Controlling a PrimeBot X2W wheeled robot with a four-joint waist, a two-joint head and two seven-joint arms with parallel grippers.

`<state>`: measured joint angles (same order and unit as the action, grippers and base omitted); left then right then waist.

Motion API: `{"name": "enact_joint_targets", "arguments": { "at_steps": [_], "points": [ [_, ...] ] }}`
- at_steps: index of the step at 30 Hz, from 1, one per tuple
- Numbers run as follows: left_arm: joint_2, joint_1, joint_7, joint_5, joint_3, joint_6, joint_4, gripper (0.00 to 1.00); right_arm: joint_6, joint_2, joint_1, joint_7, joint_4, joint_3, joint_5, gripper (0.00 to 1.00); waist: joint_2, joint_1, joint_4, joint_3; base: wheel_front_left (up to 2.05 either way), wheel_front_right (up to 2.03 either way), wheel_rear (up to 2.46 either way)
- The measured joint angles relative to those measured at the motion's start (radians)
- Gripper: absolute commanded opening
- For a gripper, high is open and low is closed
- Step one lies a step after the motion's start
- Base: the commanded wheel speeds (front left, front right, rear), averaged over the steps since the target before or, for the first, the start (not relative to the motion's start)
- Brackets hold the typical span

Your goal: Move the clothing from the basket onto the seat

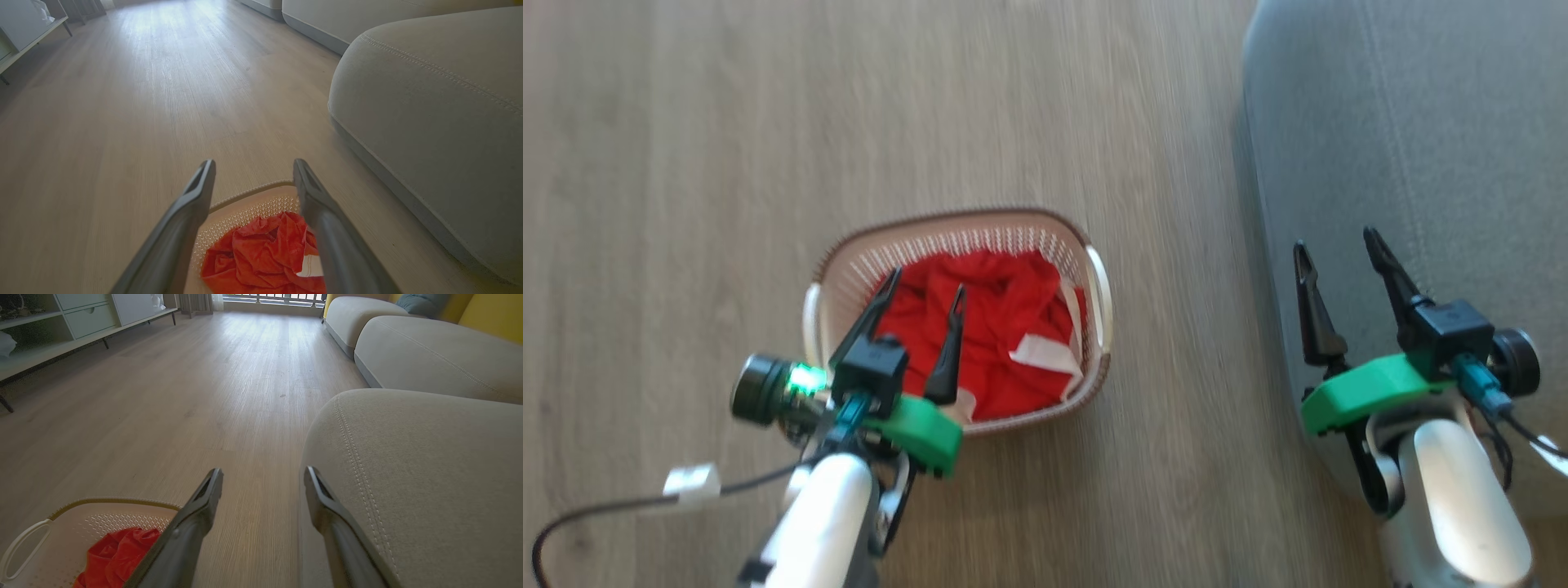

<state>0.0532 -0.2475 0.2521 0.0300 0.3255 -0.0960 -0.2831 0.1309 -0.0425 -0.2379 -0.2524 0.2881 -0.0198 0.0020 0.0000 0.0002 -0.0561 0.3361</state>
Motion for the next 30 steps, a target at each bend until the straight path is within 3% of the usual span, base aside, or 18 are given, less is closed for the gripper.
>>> {"name": "enact_joint_targets", "arguments": {
  "at_steps": [5, 9, 17, 19, 21, 30],
  "points": [
    [0.025, -0.14, 0.0, -0.057, 0.064, 0.06, -0.091, 1.0, 0.0, 0.0, -0.048, 0.0, -0.023, 0.006, 0.008, 1.0, 0.0, 0.0001, -0.033, 0.133, 0.0, 0.0, 0.0],
    [0.032, -0.244, 0.0, -0.04, 0.061, 0.086, -0.186, 1.0, 0.0, 0.0, -0.071, 0.0, -0.047, 0.002, 0.038, 1.0, 0.0, 0.0, -0.061, 0.237, 0.0, 0.0, 0.0],
    [0.121, -0.428, 0.0, -0.078, 0.095, 0.139, -0.445, 1.0, 0.0, 0.0, -0.114, 0.0, -0.068, 0.041, 0.104, 1.0, 0.0, 0.0001, -0.137, 0.414, 0.0, 0.0, 0.0],
    [0.132, -0.476, 0.0, -0.078, 0.124, 0.189, -0.494, 1.0, 0.0, -0.001, -0.126, 0.0, -0.07, 0.066, 0.124, 1.0, 0.0, 0.0, -0.161, 0.448, 0.0, 0.0, 0.0],
    [0.133, -0.515, 0.0, -0.054, 0.131, 0.209, -0.549, 1.0, 0.0, 0.0, -0.131, 0.0, -0.074, 0.096, 0.143, 1.0, -0.0001, 0.0, -0.187, 0.479, 0.0, 0.0, 0.0],
    [0.204, -0.678, 0.0, -0.086, 0.2, 0.224, -0.715, 1.0, 0.0, 0.003, -0.164, -0.008, -0.128, 0.168, 0.196, 1.0, -0.0001, -0.0001, -0.284, 0.597, 0.0, 0.0, 0.0]
  ]
}}
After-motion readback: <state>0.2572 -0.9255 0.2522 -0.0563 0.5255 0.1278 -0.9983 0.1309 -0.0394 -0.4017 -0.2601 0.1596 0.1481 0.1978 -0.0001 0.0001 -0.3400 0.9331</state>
